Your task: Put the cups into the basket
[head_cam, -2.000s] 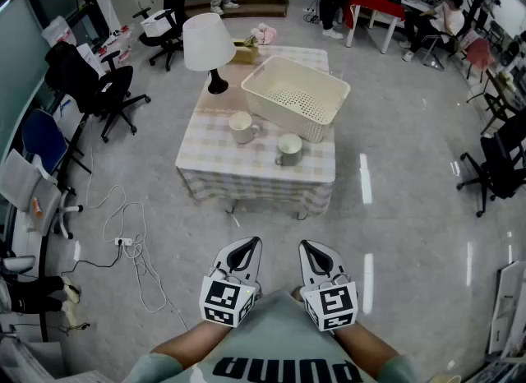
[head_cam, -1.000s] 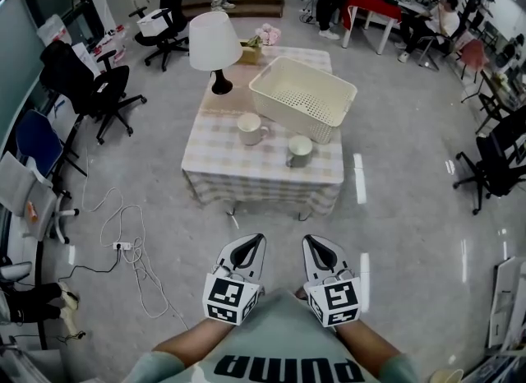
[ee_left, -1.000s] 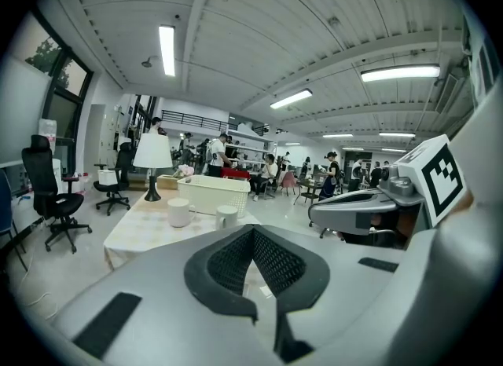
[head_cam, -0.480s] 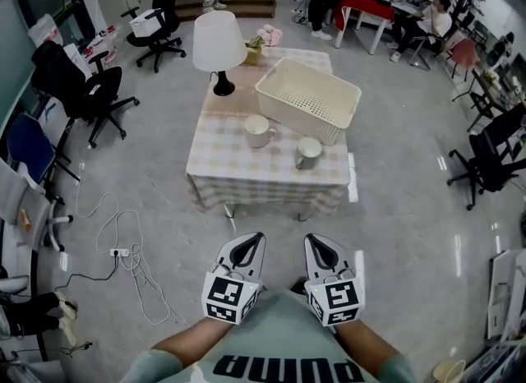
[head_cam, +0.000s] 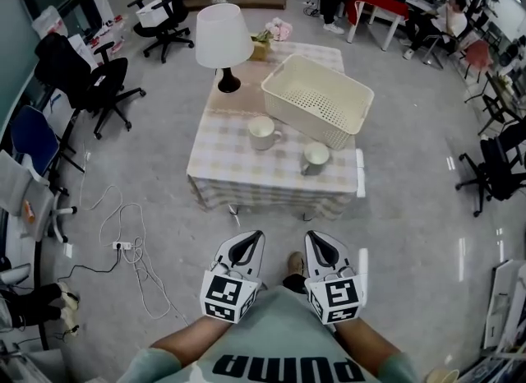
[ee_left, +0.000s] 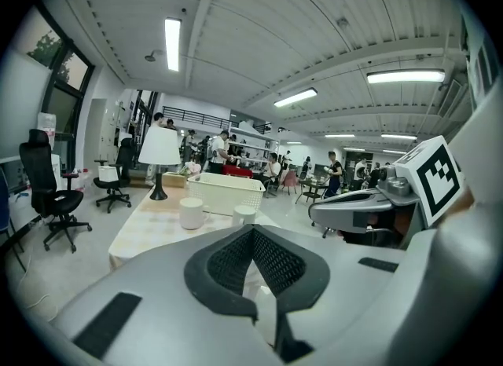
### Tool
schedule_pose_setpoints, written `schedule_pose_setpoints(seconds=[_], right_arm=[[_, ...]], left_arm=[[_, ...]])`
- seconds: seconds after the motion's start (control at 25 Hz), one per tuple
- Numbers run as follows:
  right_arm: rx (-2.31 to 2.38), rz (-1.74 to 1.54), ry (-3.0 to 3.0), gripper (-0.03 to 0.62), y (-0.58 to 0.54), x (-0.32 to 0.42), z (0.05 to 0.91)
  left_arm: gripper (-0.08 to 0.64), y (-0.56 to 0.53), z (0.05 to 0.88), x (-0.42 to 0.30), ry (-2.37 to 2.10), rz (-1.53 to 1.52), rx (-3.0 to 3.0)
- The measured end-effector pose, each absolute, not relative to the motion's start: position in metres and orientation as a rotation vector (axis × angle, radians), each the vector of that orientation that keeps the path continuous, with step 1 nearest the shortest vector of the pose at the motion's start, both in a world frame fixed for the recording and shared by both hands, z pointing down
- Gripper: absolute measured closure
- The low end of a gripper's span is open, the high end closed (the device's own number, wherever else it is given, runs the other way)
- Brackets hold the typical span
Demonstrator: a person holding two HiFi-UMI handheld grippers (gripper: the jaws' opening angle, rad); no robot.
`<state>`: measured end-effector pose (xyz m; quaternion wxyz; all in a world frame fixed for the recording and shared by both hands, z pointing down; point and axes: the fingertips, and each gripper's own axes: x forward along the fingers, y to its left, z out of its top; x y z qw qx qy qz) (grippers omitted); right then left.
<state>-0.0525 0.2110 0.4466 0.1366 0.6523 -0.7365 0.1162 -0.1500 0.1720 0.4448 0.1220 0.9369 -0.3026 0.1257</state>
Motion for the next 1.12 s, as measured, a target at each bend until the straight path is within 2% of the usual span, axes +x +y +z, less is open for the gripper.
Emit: schedule_pose_setpoints(seconds=[0.56, 1.12], right_arm=[[1.751, 0.315, -2.234, 0.580, 0.146, 0.019, 0.449], [1.612, 0.269, -2.323, 0.580, 0.114, 0.063, 0.449]], left_arm=[[0.560, 0.113, 0.435, -0.073, -1.014, 0.414, 2.709], [0.560, 0.089, 0.432, -0.027, -1.166, 0.433, 2.665]])
